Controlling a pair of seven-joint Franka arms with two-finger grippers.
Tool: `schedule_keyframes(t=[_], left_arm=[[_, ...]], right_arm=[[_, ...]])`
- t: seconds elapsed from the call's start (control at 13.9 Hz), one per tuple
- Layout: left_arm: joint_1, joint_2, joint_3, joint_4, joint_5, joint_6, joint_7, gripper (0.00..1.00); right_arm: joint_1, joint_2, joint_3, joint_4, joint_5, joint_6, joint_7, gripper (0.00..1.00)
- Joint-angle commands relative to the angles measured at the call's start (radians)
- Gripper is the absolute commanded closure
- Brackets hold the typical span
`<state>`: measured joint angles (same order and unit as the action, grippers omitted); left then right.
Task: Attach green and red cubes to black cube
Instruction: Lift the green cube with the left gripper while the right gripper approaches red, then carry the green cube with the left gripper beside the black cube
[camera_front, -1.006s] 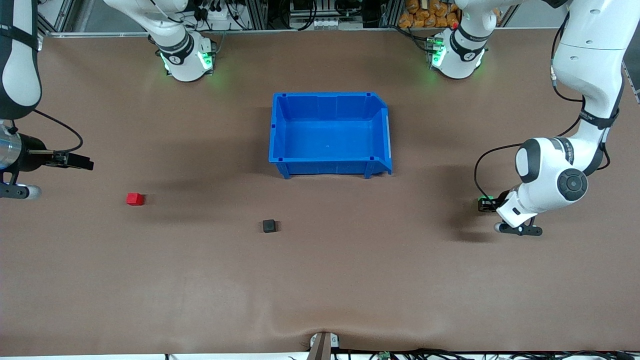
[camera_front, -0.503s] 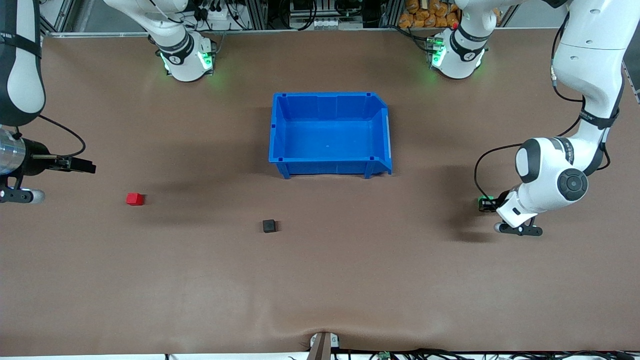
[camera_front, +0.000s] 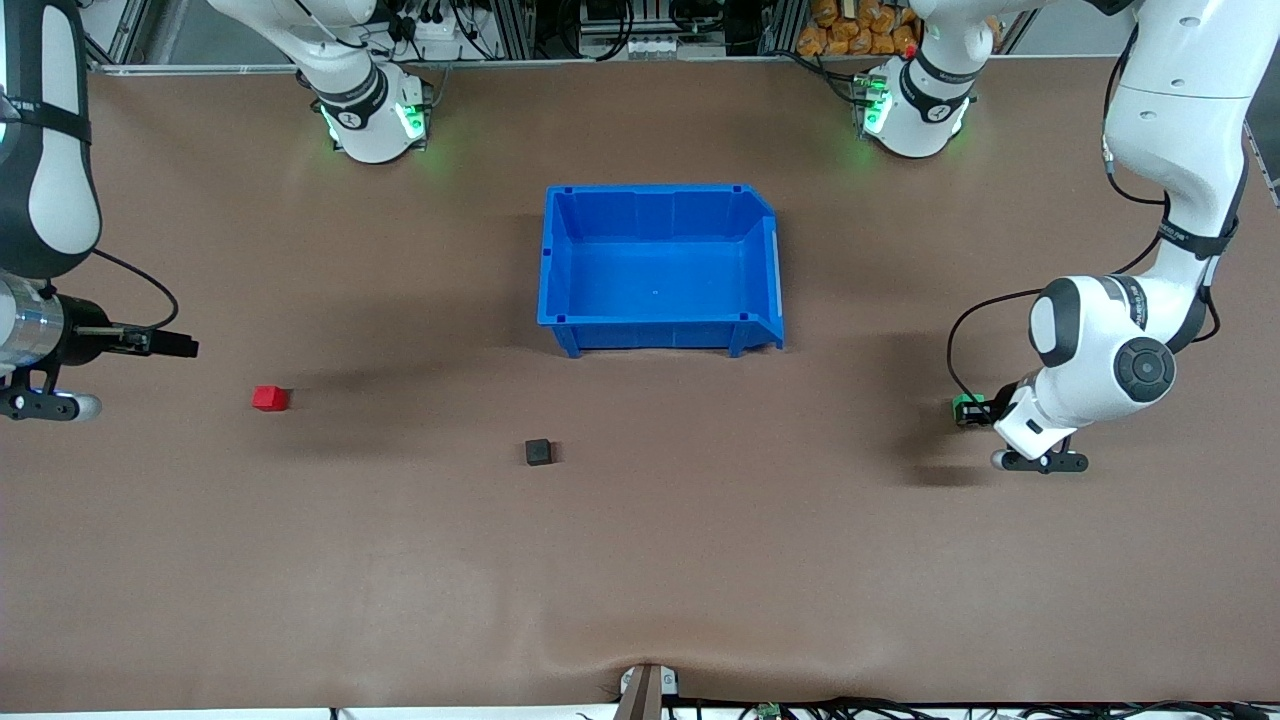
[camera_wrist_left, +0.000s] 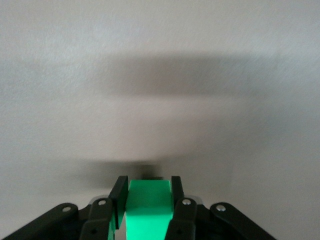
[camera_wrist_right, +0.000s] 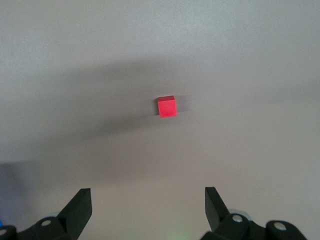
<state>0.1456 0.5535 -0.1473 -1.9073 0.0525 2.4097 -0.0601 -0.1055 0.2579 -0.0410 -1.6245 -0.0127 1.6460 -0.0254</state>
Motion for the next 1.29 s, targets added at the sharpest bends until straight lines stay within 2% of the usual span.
schedule_keyframes(t=[0.0, 0.22, 0.5, 0.86, 1.01, 1.22], left_arm=[[-0.049, -0.014, -0.005, 0.040, 0.013, -0.038, -0.177, 1.00], [-0.128, 0.000, -0.006, 0.135, 0.000, -0.130, -0.447, 1.00], [-0.225, 0.077, -0.008, 0.258, -0.010, -0.155, -0.784, 1.00], [-0.310, 0.135, -0.006, 0.384, -0.144, -0.155, -1.032, 1.00], [-0.357, 0.155, -0.006, 0.398, -0.158, -0.155, -1.128, 1.00], [-0.432, 0.225, -0.006, 0.505, -0.160, -0.153, -1.352, 1.00]], right_arm=[[-0.013, 0.003, 0.010, -0.009, 0.010, 0.020, 0.004, 0.00], [-0.016, 0.018, 0.010, -0.011, 0.010, 0.024, 0.002, 0.00], [-0.016, 0.037, 0.010, -0.011, 0.010, 0.038, 0.002, 0.00], [-0.016, 0.058, 0.010, -0.011, 0.010, 0.057, 0.002, 0.00], [-0.016, 0.069, 0.010, -0.011, 0.011, 0.060, 0.002, 0.00], [-0.017, 0.089, 0.010, -0.011, 0.011, 0.077, 0.002, 0.00]])
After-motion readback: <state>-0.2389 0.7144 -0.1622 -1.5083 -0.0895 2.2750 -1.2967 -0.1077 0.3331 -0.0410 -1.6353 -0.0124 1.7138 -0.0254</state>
